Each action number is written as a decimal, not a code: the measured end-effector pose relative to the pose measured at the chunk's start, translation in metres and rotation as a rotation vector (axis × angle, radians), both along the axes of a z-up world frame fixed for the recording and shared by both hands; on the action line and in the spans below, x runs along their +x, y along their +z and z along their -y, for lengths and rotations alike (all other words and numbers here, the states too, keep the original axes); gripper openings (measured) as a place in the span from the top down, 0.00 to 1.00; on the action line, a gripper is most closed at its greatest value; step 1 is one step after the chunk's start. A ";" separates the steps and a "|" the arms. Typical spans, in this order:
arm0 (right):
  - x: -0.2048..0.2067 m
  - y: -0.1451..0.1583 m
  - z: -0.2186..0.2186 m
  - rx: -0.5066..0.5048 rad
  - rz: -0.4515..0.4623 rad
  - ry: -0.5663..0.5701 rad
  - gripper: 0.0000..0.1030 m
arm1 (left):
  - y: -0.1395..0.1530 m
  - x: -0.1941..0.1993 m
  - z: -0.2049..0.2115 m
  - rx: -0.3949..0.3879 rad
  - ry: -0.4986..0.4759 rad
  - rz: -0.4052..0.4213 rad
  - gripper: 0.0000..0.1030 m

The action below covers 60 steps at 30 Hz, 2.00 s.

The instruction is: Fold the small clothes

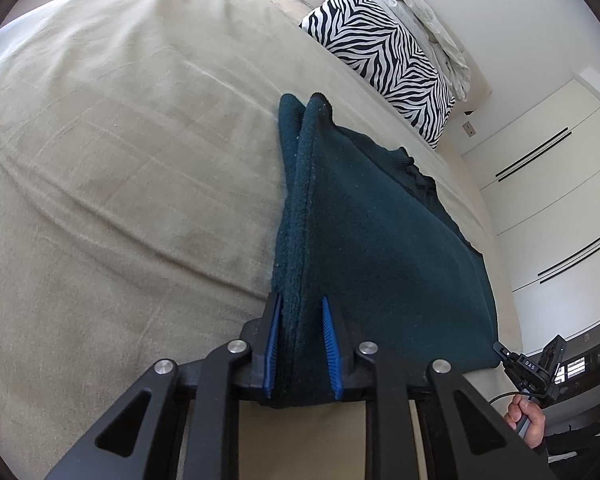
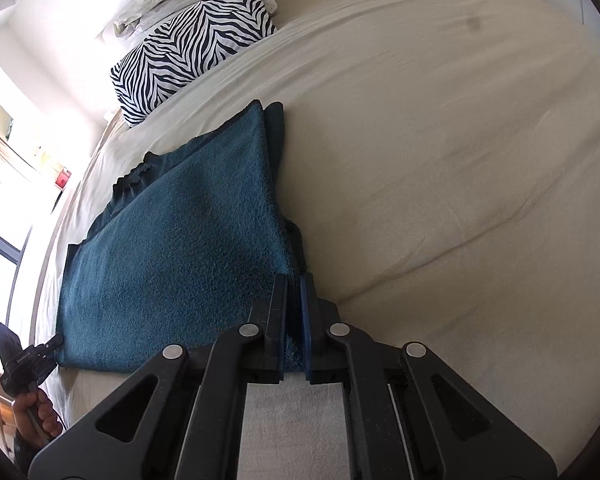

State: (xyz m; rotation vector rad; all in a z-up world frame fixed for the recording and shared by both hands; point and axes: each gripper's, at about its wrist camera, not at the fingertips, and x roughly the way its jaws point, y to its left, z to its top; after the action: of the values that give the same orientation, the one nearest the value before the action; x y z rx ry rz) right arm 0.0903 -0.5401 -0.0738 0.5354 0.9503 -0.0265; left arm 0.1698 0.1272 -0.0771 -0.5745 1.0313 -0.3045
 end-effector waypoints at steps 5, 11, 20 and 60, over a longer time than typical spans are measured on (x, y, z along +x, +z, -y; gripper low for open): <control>0.000 -0.006 0.001 0.005 0.007 0.000 0.95 | -0.002 0.001 0.000 -0.002 -0.004 -0.004 0.79; 0.000 -0.008 0.003 0.045 0.015 0.001 0.94 | 0.002 -0.004 -0.002 0.000 0.006 0.003 0.79; 0.001 0.023 0.004 0.002 0.056 -0.051 0.85 | 0.050 -0.002 0.004 0.082 0.008 0.127 0.64; 0.149 0.004 -0.170 0.299 0.103 0.283 0.43 | 0.035 0.054 0.025 0.204 0.013 0.216 0.44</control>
State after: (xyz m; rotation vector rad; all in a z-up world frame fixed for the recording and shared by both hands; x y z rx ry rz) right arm 0.2395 -0.3696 -0.0702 0.6660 0.9269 0.3996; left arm 0.2234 0.1027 -0.0425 -0.3555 0.8375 -0.2404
